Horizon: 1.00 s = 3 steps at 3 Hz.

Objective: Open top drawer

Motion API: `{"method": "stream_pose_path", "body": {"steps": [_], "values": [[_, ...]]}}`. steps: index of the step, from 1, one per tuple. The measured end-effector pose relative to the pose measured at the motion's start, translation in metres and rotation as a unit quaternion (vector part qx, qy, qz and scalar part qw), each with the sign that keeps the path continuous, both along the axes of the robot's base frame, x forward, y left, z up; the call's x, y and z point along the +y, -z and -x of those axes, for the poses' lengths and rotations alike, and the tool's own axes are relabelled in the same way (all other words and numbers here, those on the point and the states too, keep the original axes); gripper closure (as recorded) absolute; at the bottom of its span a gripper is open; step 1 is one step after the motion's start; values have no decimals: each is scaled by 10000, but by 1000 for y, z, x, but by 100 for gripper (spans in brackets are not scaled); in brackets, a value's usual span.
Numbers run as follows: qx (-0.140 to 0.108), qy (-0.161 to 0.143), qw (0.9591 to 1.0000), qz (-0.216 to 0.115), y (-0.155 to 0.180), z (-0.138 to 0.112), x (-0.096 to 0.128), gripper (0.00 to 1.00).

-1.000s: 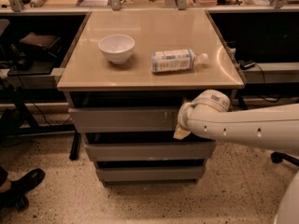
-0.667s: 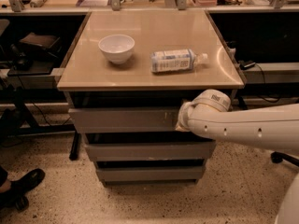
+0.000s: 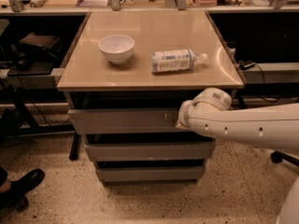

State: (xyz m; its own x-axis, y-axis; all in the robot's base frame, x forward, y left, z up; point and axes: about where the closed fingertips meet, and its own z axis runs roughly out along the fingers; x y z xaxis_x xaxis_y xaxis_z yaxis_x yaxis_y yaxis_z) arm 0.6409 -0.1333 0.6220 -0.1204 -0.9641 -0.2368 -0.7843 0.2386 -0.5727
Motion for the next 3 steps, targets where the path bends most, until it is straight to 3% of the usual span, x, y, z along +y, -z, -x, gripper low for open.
{"method": "stream_pose_path", "body": {"steps": [1,2,3], "values": [[0,0,10000,0,0,0,0,100],[-1,0,10000,-1,-7,0,0,100],[-130,-27,9999,-53,-22,20,-4,100]]}}
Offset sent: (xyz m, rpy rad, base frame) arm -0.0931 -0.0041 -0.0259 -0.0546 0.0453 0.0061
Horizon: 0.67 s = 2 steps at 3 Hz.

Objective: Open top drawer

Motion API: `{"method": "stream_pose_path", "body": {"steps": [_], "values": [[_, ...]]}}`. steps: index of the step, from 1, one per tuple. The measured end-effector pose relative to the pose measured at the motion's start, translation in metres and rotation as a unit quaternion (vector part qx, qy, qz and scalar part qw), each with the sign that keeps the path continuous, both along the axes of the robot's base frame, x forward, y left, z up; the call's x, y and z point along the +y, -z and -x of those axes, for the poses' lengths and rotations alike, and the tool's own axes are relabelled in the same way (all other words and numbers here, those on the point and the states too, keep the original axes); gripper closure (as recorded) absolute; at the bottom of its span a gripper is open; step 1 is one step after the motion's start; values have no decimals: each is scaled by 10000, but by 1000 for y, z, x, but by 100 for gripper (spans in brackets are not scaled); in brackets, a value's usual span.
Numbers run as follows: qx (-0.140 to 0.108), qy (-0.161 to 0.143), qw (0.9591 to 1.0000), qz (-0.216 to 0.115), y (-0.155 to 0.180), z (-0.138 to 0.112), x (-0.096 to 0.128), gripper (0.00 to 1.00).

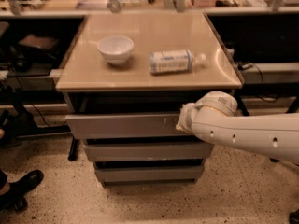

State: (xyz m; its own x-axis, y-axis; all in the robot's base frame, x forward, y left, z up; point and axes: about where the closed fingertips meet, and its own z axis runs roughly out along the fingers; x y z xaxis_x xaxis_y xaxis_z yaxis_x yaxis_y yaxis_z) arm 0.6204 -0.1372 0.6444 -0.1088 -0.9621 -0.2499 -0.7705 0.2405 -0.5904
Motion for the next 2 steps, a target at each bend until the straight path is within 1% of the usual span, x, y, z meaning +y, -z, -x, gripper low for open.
{"method": "stream_pose_path", "body": {"steps": [1,2], "values": [[0,0,10000,0,-5,2,0,100],[25,59,10000,14,-8,19,-2,100]]}}
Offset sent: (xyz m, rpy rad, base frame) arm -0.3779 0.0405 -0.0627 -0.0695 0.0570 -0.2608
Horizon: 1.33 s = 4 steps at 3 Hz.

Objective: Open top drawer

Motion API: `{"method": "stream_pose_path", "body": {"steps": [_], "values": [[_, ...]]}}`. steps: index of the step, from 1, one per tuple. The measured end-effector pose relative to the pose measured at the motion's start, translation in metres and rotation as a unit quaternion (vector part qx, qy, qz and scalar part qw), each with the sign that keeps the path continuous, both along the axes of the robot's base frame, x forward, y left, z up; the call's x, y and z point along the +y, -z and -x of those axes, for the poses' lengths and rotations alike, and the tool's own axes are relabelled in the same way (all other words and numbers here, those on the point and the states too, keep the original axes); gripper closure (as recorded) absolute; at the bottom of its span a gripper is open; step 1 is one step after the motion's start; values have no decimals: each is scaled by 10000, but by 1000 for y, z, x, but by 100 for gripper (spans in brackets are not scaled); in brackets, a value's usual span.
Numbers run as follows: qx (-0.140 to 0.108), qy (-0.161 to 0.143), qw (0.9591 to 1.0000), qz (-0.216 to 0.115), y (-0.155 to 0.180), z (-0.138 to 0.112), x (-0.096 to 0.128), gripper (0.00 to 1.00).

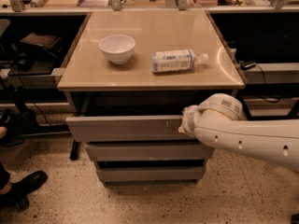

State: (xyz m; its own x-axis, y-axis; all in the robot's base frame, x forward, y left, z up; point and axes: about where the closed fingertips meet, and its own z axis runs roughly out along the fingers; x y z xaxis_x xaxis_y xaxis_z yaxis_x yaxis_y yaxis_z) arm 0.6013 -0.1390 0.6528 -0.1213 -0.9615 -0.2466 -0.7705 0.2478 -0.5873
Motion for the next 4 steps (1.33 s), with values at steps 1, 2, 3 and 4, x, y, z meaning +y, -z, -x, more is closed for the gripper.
{"method": "stream_pose_path", "body": {"steps": [1,2,3,4], "values": [[0,-1,10000,0,0,0,0,100],[-13,-109,9999,11,2,14,0,100],[-32,-105,9999,3,-3,26,-4,100],[-48,-131,9999,-18,-3,32,-5,100]]}}
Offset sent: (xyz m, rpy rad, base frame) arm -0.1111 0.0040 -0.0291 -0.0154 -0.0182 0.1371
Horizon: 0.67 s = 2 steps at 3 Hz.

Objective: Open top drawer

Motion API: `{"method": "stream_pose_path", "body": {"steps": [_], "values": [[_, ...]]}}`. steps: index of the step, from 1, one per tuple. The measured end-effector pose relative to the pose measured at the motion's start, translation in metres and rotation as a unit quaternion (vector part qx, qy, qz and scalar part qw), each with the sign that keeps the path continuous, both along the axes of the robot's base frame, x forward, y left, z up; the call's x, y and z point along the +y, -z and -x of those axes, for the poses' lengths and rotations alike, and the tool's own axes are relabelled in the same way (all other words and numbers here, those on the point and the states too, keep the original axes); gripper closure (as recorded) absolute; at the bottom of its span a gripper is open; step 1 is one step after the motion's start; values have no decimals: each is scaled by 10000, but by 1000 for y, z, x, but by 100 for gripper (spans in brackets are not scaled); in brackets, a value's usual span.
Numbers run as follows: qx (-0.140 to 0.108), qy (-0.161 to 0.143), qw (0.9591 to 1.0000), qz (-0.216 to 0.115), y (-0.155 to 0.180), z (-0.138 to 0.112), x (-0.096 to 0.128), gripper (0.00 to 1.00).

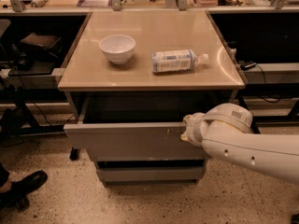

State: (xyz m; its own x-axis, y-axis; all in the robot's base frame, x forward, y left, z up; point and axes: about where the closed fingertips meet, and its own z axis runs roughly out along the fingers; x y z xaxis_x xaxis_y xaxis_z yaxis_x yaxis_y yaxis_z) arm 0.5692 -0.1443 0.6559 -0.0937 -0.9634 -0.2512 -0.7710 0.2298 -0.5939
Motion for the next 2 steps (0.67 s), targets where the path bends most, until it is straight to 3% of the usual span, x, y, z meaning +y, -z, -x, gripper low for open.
{"method": "stream_pose_path", "body": {"steps": [2], "values": [[-24,-38,10000,-16,-3,9,-1,100]]}}
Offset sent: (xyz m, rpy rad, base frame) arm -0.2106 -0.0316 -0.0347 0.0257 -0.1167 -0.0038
